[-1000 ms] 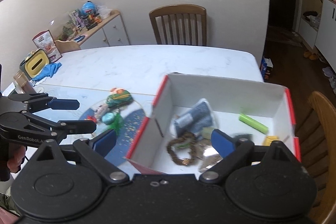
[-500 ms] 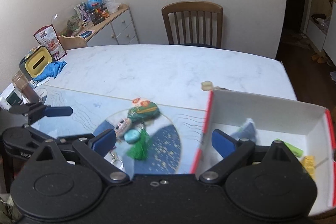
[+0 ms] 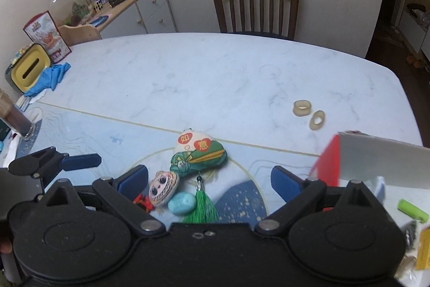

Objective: Organize objects

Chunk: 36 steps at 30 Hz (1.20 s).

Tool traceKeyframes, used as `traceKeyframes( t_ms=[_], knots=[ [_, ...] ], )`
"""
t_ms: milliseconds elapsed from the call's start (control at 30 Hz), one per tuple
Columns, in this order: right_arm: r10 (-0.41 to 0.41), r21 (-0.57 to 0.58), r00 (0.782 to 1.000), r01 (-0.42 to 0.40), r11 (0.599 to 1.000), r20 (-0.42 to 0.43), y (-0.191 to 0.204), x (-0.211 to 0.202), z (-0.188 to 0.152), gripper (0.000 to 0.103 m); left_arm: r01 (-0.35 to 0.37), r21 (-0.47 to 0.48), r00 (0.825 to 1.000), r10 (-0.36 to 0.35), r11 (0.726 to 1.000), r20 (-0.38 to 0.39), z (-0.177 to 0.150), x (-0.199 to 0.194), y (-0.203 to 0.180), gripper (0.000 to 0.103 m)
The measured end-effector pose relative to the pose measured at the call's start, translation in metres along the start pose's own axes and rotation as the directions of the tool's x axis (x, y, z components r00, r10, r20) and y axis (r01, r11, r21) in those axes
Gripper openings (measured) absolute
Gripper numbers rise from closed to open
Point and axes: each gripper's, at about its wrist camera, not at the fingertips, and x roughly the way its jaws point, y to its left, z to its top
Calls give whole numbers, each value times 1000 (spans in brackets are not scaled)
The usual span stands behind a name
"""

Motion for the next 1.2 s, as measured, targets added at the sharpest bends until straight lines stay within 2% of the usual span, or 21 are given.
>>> traceKeyframes(
  t_ms=[133, 400, 667, 800, 867, 1033, 1200],
  knots=[
    [4, 5, 1000, -4, 1000, -25, 2, 24, 9, 97, -14, 21, 1000, 13, 1000, 6, -1, 14, 2, 103],
    [6, -4, 996, -6, 1000, -88, 11, 69, 18, 97, 1, -16, 1000, -1, 1000, -19, -5, 39, 13, 103],
    [3, -7, 992, -4, 1000, -123, 16, 93, 19, 97, 4, -58, 1000, -5, 998, -15, -10, 50, 20, 101],
    [3, -14, 990, -5, 1000, -139, 16, 101, 17, 97, 24, -62, 999, -26, 998, -29, -10, 54, 21, 84],
    [-1, -21, 989, -2, 1000, -145, 17, 104, 16, 96, 34, -62, 999, -36, 997, -35, -10, 55, 21, 79],
    [1, -32, 988, -7, 999, -157, 18, 110, 14, 86, 64, -64, 997, -67, 996, -46, -11, 57, 19, 60],
    [-12, -33, 988, 7, 999, -153, 19, 112, 14, 79, 74, -60, 996, -77, 995, -45, -10, 57, 18, 55]
  ],
)
